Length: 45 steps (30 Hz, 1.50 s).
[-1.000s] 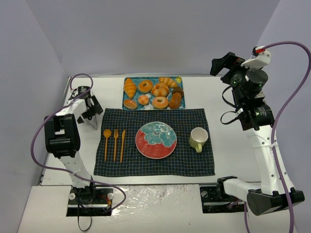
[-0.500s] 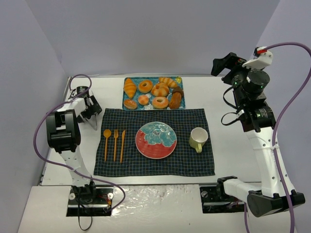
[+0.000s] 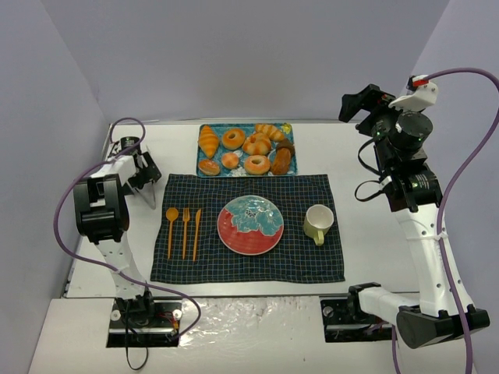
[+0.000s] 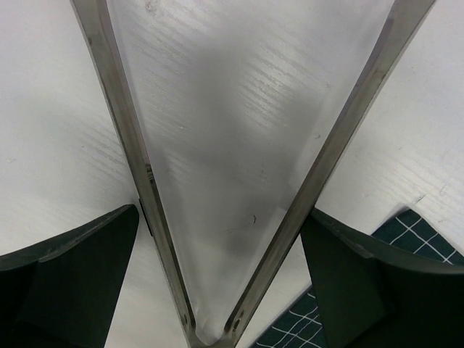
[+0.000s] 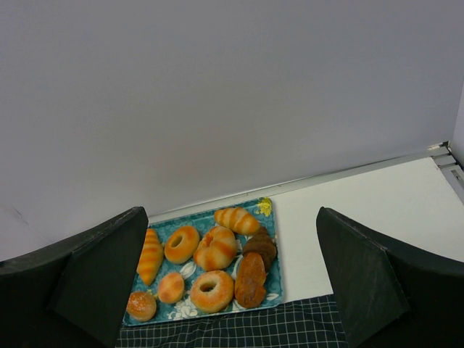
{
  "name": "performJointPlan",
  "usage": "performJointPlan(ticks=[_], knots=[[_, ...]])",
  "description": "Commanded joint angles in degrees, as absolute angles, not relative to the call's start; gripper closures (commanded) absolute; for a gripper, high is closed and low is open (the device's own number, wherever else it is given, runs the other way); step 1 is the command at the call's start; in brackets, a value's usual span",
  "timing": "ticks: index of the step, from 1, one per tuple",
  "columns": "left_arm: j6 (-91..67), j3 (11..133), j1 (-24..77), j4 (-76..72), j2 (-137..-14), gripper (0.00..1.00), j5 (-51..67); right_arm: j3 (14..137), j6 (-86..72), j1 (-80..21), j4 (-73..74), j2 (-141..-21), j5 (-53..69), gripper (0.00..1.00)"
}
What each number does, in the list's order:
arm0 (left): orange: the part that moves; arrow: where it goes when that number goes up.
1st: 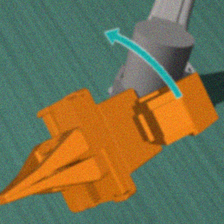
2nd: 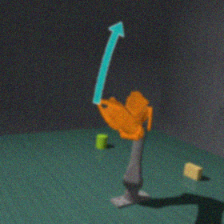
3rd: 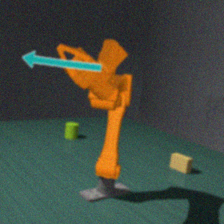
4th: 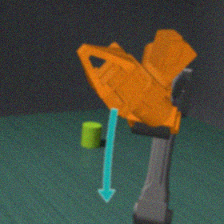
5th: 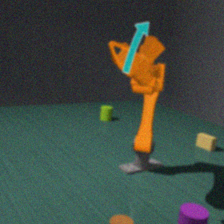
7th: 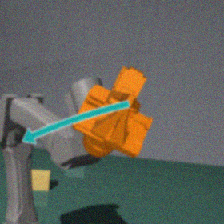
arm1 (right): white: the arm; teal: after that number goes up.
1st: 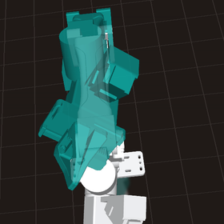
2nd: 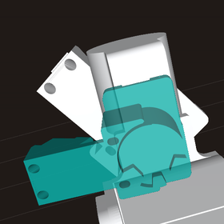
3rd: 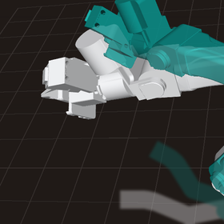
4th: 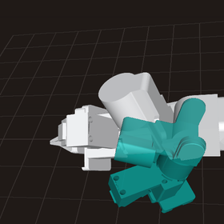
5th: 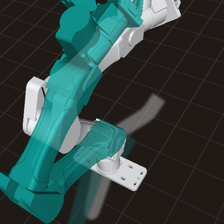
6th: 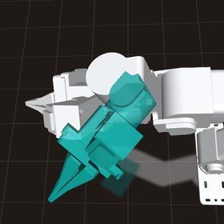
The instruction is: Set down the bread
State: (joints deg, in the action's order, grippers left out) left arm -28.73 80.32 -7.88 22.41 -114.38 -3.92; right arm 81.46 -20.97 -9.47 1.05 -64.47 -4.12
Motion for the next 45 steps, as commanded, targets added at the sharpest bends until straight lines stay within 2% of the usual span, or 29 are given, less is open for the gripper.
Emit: performJointPlan(ticks=[1, 15, 45], knots=[[-28.3, 81.66, -8.44, 21.75, -115.05, 0.13, -1.8, 81.48, -20.57, -9.67, -3.91, -62.89, -5.4, 0.0], [-28.48, 80.78, -8.43, 22.32, -114.64, 0.4, -0.7, 81.04, -20.74, -9.59, -3.87, -61.89, -6.14, 0.0], [-27.07, 83.93, -6.66, 29.63, -98.49, 0.4, -2.32, 80.34, -21.45, -9.59, -5.2, -62.57, -5.54, 0.0]])
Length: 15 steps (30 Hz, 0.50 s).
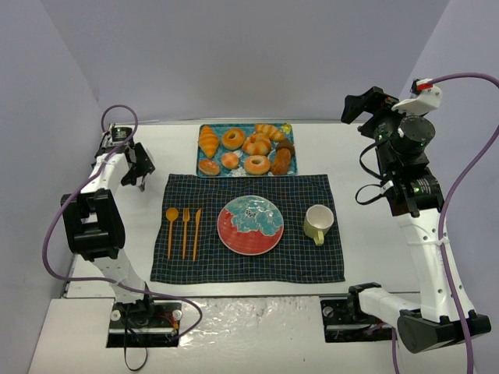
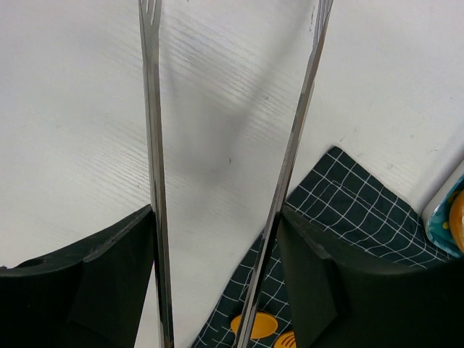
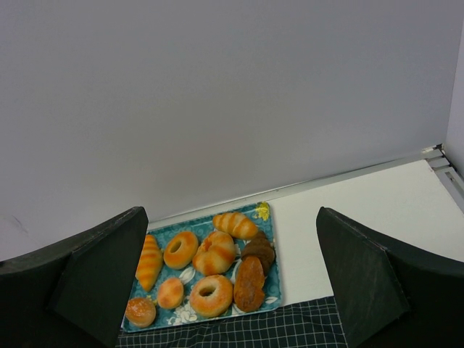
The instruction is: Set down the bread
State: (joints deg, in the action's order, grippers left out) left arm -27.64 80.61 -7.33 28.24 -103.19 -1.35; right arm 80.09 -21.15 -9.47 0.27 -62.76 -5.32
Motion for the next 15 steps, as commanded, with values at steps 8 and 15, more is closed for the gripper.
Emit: performJointPlan(ticks=[8, 15], knots=[[-26.14, 85.95, -5.75, 32.28, -94.35, 0.4, -3.06, 80.51, -21.53, -9.58, -5.48, -62.7, -5.41, 0.0], [-25.25, 87.31, -4.42, 34.96, -90.84, 0.4, -3.33, 80.74, -21.59, -9.61, -5.62, -62.75, -5.1, 0.0]])
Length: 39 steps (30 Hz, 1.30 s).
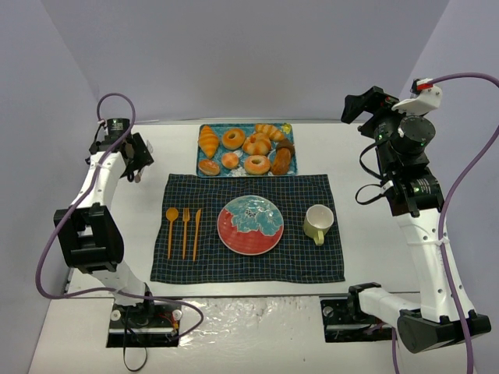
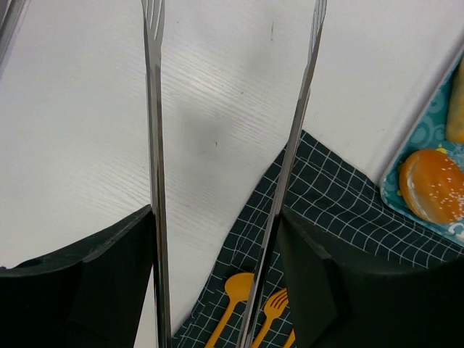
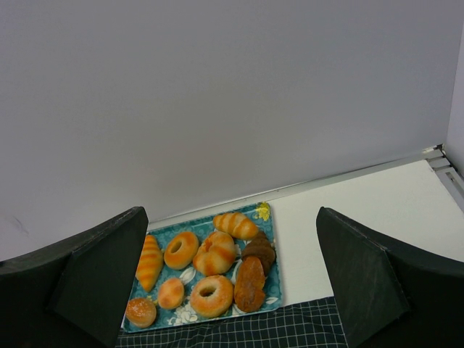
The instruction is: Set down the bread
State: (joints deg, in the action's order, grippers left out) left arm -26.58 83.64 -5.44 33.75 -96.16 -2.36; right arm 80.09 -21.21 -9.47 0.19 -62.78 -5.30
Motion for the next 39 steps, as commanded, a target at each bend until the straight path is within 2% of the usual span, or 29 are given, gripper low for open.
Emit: performJointPlan(ticks=[1, 20, 39], knots=[[-25.19, 87.56, -4.16, 35.5, -90.37, 0.4, -3.14, 80.77, -21.62, -9.58, -5.64, -62.75, -5.0, 0.0], [-21.14, 86.44, 2.66, 43.28, -81.22, 0.4, -2.28, 79.15, -22.37, -9.62, -6.63, -62.62, -4.57, 0.0], [-20.81, 85.5, 16.45, 45.44, -79.58, 0.42, 0.0, 78.22, -22.66, -9.67, -6.93, -62.16, -4.85, 0.0]])
